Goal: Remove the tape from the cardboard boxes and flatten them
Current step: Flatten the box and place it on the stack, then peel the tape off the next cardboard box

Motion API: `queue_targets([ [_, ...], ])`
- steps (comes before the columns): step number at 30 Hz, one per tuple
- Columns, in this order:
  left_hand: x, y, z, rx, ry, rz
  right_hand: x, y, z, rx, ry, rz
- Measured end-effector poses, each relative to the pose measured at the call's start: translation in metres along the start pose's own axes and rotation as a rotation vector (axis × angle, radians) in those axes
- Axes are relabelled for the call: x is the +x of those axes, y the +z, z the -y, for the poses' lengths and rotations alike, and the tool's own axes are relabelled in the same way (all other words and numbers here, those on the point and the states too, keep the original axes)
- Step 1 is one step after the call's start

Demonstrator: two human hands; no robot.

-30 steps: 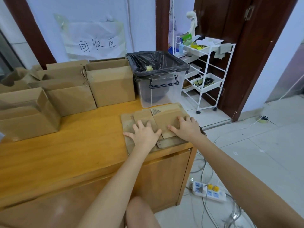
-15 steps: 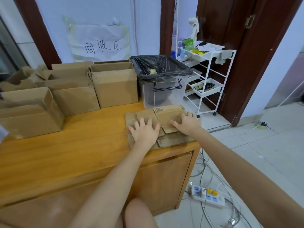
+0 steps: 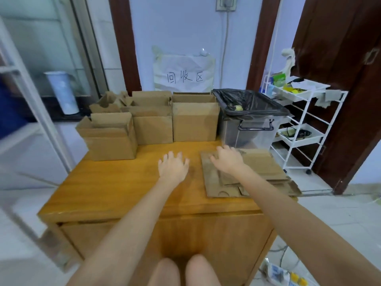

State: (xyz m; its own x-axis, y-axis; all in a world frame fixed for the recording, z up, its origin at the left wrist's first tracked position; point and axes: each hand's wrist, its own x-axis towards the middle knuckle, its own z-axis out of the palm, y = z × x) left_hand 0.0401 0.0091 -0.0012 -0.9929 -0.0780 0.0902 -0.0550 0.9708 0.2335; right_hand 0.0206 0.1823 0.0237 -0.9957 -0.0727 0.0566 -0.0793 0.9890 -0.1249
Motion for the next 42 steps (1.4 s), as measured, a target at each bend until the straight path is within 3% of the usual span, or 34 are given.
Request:
queue_targets([
  [13, -0.011, -0.029, 0.15, 0.0, -0.217, -0.031, 0.019, 0.028, 0.156, -0.099, -0.225, 0.146],
  [20, 0.003, -0.042, 0.215, -0.055, -0.365, -0.108, 0.041, 0.041, 0.203, -0.067, -0.226, 0.196],
  [26, 0.034, -0.045, 0.248, -0.331, -0.429, -0.209, 0.062, 0.05, 0.22, -0.085, -0.203, 0.204],
  [30, 0.059, -0.043, 0.265, -0.727, -0.438, -0.288, 0.074, 0.057, 0.229, -0.145, -0.226, 0.18],
  [33, 0.074, -0.036, 0.273, -0.886, -0.437, -0.301, 0.081, 0.06, 0.234, -0.167, -0.268, 0.148],
  [37, 0.081, -0.024, 0.271, -0.923, -0.415, -0.37, 0.088, 0.06, 0.241, -0.128, -0.295, 0.074],
  [42, 0.079, -0.018, 0.271, -0.894, -0.4, -0.434, 0.093, 0.058, 0.255, 0.05, -0.285, 0.124],
])
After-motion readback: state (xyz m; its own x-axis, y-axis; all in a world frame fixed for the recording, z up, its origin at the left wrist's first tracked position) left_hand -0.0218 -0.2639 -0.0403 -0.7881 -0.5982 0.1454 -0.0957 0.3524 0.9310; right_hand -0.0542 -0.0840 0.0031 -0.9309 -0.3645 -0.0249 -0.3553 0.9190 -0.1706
